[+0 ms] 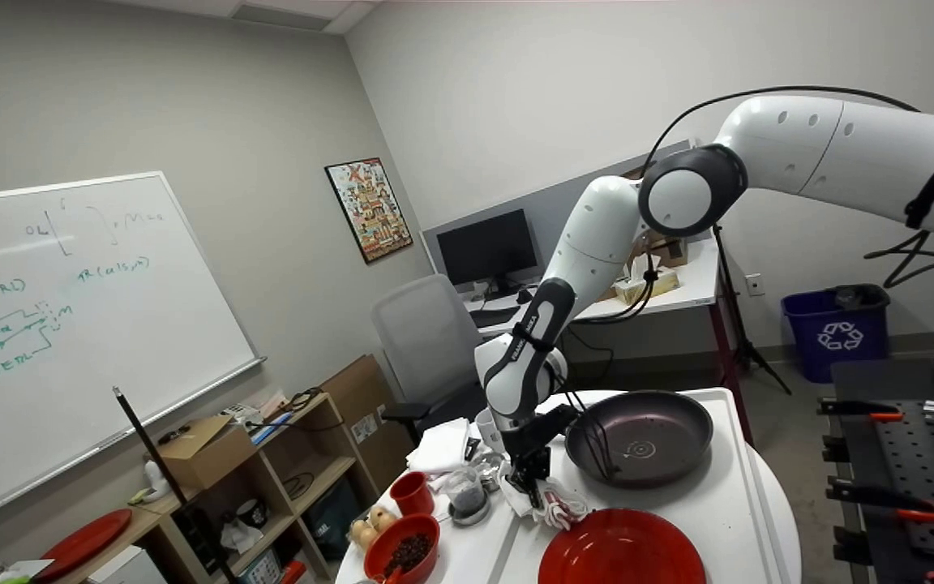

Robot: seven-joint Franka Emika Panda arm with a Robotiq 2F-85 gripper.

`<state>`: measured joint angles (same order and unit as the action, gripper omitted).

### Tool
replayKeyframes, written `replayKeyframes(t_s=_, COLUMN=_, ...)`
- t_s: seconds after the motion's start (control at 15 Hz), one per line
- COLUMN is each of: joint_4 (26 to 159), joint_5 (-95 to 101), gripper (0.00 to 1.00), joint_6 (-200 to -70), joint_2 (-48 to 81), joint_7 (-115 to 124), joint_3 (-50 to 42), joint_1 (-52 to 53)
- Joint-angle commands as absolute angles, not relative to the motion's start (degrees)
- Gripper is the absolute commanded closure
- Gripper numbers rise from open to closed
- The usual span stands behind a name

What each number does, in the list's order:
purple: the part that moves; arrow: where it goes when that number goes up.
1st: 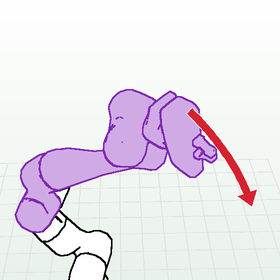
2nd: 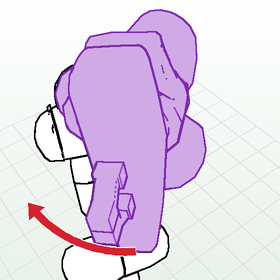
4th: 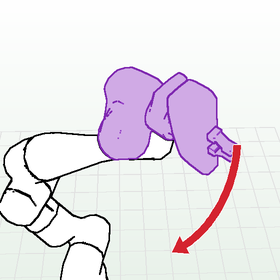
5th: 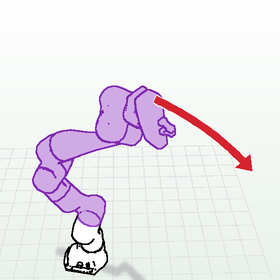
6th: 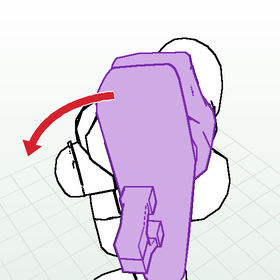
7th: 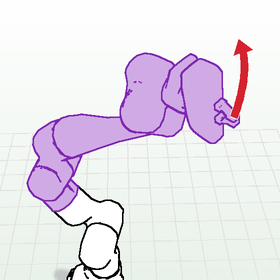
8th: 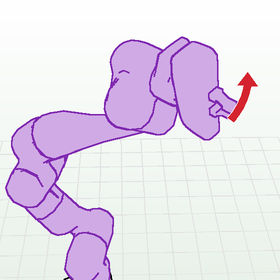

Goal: Pick up the cloth from the table and wipe the red plate

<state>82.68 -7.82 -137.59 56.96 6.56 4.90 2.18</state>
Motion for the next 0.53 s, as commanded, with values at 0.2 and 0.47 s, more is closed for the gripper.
replayKeyframes(t_s=0.2, joint_4=80.17, joint_5=-8.6, gripper=0.95, joint_6=-136.81, joint_2=59.74, joint_7=5.39, joint_3=5.5, joint_1=1.85)
replayKeyframes(t_s=0.47, joint_4=81.58, joint_5=-8.82, gripper=0.95, joint_6=-137.27, joint_2=59.31, joint_7=4.94, joint_3=6.07, joint_1=1.84)
